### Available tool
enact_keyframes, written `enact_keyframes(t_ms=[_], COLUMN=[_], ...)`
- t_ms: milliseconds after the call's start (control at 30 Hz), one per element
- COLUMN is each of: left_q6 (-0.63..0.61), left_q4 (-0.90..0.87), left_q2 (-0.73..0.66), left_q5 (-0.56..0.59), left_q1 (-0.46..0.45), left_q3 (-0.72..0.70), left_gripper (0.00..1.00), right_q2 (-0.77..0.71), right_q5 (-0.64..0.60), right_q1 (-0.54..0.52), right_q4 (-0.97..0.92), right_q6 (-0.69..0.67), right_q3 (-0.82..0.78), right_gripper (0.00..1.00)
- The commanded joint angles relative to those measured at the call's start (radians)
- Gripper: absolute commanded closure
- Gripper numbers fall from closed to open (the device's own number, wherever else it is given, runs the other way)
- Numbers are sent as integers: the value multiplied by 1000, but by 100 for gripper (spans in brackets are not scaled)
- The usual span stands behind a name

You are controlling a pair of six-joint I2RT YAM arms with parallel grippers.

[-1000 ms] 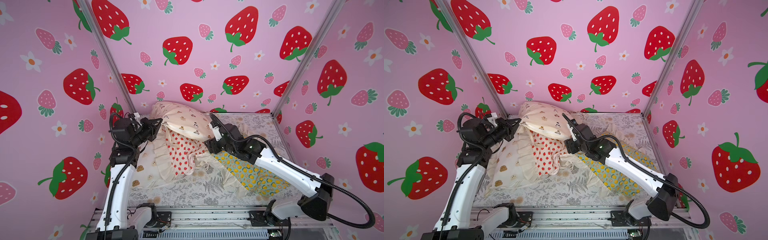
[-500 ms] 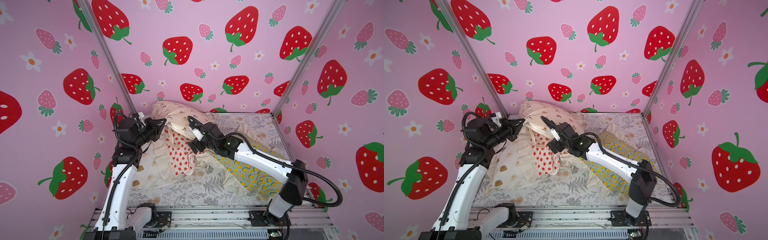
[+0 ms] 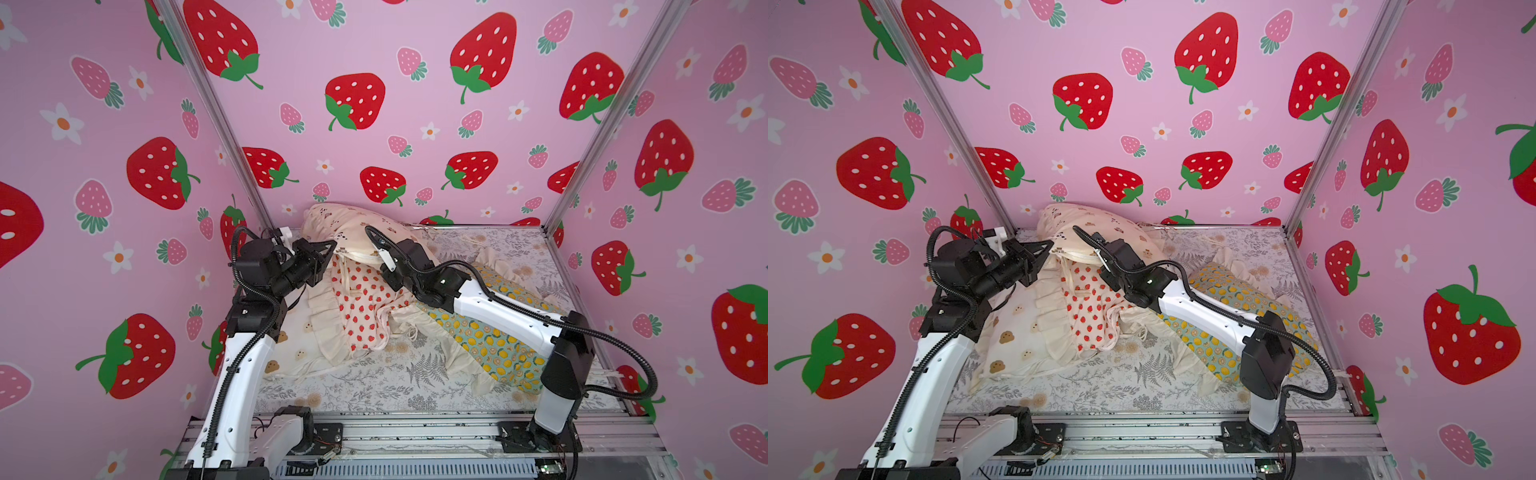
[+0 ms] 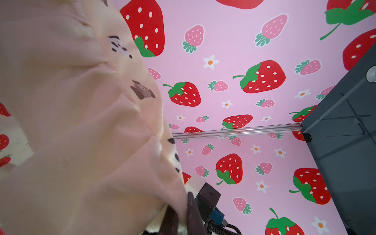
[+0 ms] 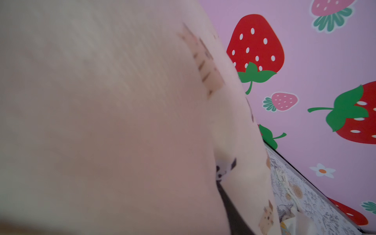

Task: Zip up pillowcases
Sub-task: Zip the pillowcase, then place the pillowcase on the pillowcase.

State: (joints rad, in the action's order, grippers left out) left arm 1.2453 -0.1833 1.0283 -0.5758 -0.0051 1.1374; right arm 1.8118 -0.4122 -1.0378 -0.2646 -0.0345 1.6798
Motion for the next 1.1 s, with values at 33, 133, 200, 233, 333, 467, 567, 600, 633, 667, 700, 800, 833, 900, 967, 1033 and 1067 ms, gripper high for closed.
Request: enact_keyframes(t_ms=[33, 133, 200, 233, 333, 467, 567, 600, 633, 667, 700, 800, 833, 900, 967, 1033, 1067], left_q6=[-19, -45, -58, -63, -89, -99, -124, -135, -143, -149, -149, -141, -143, -154, -163, -215, -246], left_q4=[37, 17, 37, 38, 86, 174, 219, 231, 248, 257, 261, 310, 311, 297, 293, 214, 154], left_q2=[-18, -7, 14, 33, 115, 251, 343, 377, 420, 459, 506, 638, 676, 725, 727, 704, 691], left_q5=[16, 65, 91, 110, 133, 146, 187, 196, 193, 187, 175, 124, 108, 86, 89, 113, 130], left_q1=[-50, -114, -165, -196, -290, -404, -492, -520, -548, -568, -587, -623, -629, -635, -636, -636, -633], left_q3=[0, -7, -14, -9, 16, 66, 96, 107, 119, 133, 150, 183, 195, 210, 196, 200, 211], left_gripper=[100, 100, 100, 100, 100, 100, 100, 100, 100, 100, 100, 100, 100, 100, 100, 76, 67], right_q2=[-3, -10, -24, -37, -87, -203, -308, -336, -363, -388, -416, -464, -473, -482, -481, -475, -474], right_q5=[-66, -105, -137, -159, -210, -305, -354, -396, -430, -432, -432, -449, -443, -429, -396, -317, -280], right_q1=[19, 50, 82, 103, 179, 265, 310, 326, 343, 361, 389, 461, 482, 503, 506, 506, 504], right_q4=[45, 46, 45, 44, 35, 31, 32, 28, 18, 8, -4, -78, -107, -141, -161, -196, -217], right_q6=[-18, -20, -28, -33, -48, -94, -157, -170, -167, -157, -133, -21, 18, 69, 109, 153, 172], right_q3=[52, 70, 73, 73, 76, 48, -20, -50, -87, -122, -167, -279, -317, -386, -442, -470, -472], right_gripper=[89, 95, 97, 98, 100, 100, 100, 100, 100, 100, 100, 100, 100, 100, 100, 92, 86])
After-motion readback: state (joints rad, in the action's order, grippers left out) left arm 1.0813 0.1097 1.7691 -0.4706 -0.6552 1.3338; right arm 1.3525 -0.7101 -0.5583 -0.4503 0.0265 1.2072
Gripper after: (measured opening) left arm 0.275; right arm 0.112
